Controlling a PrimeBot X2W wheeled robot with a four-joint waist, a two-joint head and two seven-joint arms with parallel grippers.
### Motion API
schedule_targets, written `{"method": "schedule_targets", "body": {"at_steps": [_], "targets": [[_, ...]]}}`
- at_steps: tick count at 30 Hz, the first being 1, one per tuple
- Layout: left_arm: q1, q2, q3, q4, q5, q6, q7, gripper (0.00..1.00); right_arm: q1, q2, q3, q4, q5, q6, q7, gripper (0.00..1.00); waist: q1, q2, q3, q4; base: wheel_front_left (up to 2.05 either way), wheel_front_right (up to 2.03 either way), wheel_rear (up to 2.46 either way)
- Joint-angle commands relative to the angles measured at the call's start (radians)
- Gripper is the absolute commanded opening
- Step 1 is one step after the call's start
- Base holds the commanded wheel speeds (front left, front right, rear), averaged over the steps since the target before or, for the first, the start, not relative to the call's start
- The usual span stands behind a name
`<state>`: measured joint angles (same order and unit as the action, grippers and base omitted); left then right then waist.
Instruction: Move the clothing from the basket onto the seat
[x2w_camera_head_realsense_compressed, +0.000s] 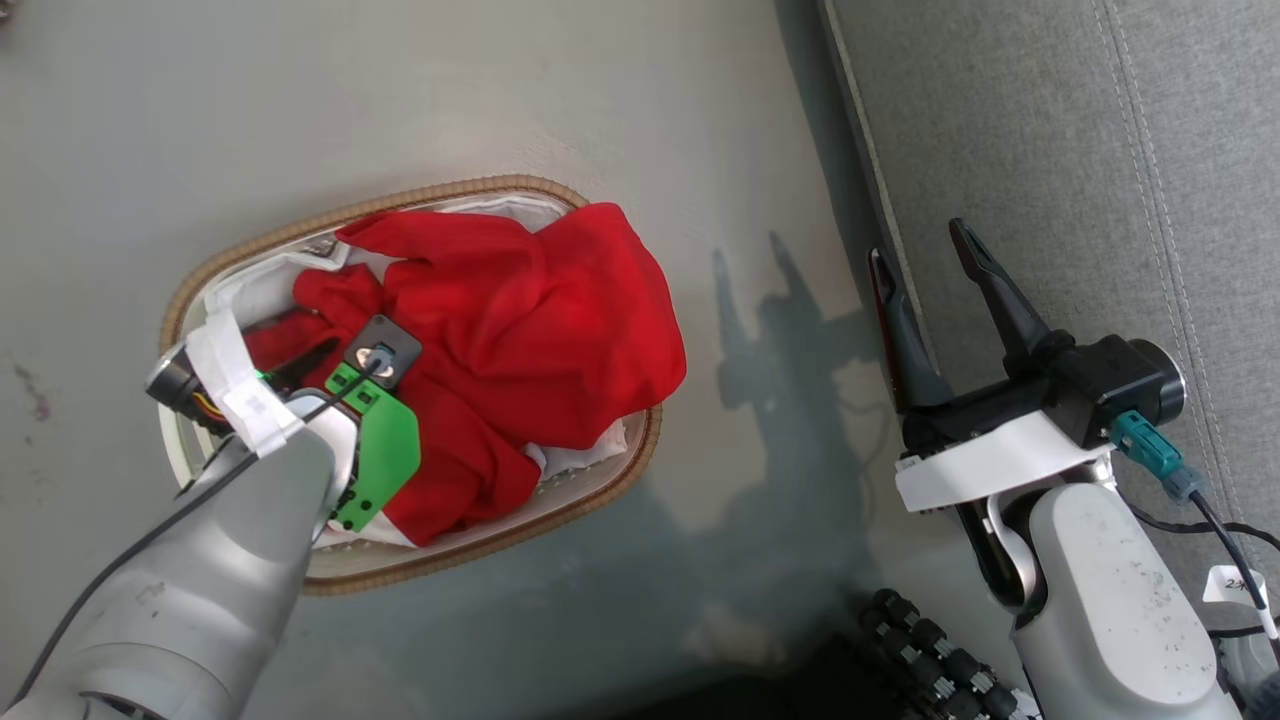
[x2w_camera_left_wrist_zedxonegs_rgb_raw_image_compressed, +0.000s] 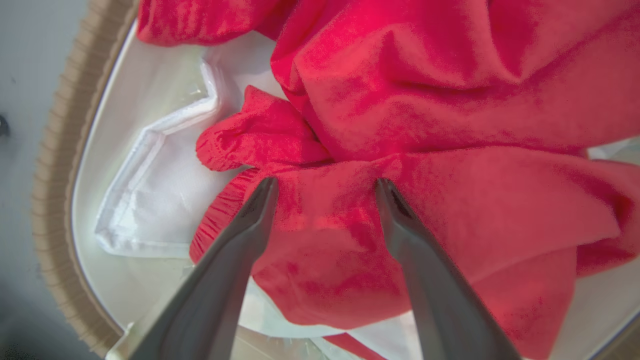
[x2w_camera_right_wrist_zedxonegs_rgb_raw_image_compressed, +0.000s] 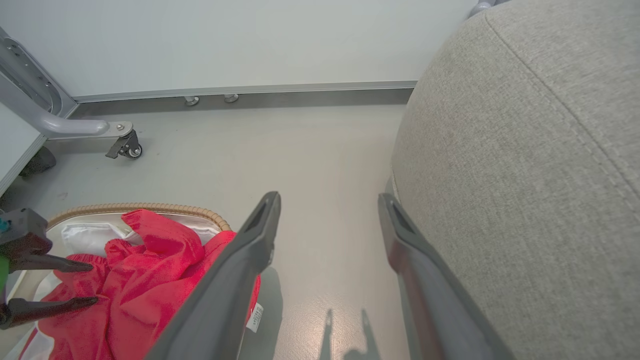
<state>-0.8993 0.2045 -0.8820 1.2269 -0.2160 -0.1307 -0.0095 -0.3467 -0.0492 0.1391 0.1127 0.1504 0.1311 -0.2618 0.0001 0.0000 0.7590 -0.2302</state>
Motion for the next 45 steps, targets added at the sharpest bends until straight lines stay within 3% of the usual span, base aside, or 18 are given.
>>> {"method": "schedule_targets", "body": {"at_steps": [1,13,14,16,17,31,45], "targets": [[-0.021,0.014,-0.006,0.007,-0.009,0.001,0.01,1.0,-0.017,-0.002,0.004,-0.004,0.009,-0.001,-0.005,1.0,-0.0001,0.0,0.022,-0.015,0.0,0.0,0.0],[-0.026,0.03,-0.03,0.043,-0.067,0.001,0.123,0.98,-0.017,-0.003,0.027,-0.003,0.025,-0.001,-0.005,1.0,-0.0001,0.0,0.055,-0.031,0.0,0.0,0.0],[-0.02,0.031,-0.034,0.045,-0.071,0.001,0.13,0.57,-0.017,-0.002,0.028,-0.002,0.027,-0.001,-0.005,1.0,-0.0001,0.0,0.054,-0.031,0.0,0.0,0.0],[-0.013,0.031,-0.04,0.046,-0.075,0.001,0.132,0.12,-0.015,-0.003,0.029,0.0,0.027,-0.001,-0.005,1.0,-0.0001,0.0,0.052,-0.03,0.0,0.0,0.0],[-0.01,0.03,-0.041,0.047,-0.08,0.001,0.132,0.0,-0.014,-0.002,0.028,0.001,0.027,-0.001,-0.005,1.0,-0.0001,0.0,0.05,-0.029,0.0,0.0,0.0],[0.07,-0.012,-0.05,0.023,-0.149,0.0,0.024,0.0,0.016,-0.003,0.007,0.032,-0.008,-0.001,-0.005,1.0,-0.0001,0.0,-0.056,0.016,0.0,0.0,0.0],[0.167,-0.049,-0.076,-0.019,-0.218,0.0,-0.139,0.0,0.096,-0.003,-0.045,0.077,-0.112,-0.001,-0.005,1.0,-0.0001,0.0,-0.354,0.128,0.0,0.0,0.0]]}}
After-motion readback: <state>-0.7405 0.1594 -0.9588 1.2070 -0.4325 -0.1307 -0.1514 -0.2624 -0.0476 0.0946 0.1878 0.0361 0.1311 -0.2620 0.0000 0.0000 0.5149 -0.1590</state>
